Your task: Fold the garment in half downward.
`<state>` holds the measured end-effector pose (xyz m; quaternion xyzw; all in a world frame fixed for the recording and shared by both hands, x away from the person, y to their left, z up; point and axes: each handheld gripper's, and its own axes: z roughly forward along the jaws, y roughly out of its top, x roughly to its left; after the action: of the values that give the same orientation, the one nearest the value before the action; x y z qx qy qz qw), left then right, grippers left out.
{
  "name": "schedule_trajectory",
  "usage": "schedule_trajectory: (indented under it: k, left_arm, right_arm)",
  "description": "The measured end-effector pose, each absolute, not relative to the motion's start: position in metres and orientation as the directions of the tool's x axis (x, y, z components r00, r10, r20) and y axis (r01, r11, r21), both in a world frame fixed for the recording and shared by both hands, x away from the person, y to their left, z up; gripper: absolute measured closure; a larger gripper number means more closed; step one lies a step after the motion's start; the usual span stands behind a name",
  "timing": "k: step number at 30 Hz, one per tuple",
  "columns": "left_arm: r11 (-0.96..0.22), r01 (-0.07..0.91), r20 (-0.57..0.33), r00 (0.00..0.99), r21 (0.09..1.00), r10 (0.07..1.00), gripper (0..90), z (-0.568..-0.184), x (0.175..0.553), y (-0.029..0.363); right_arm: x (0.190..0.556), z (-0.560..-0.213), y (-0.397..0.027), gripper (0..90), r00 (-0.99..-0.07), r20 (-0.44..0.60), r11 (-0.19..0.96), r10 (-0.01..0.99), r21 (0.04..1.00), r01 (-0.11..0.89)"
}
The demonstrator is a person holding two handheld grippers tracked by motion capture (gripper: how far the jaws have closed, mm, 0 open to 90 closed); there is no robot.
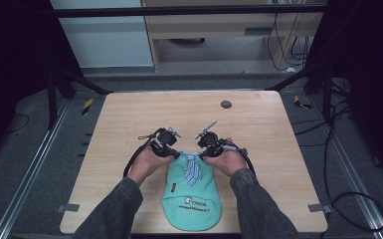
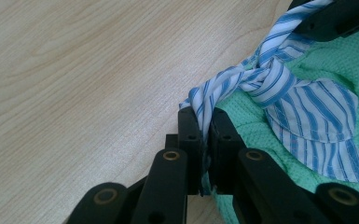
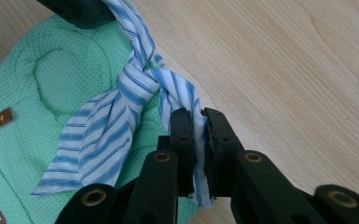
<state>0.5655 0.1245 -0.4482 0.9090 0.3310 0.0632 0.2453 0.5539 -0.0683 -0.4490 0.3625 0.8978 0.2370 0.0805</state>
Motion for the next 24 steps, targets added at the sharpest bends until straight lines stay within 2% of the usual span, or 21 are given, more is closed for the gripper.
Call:
schedule_trajectory:
  k: [24]
  left_arm:
    - [-0.686,0.545,-0.032,0.793,0.482,0.608,85.2,-0.435,0.565,0.124]
  right_arm:
    - [0.552,-0.438,-0.068,82.9,-0.746,0.005,0.651,0.665,0.484,0.584]
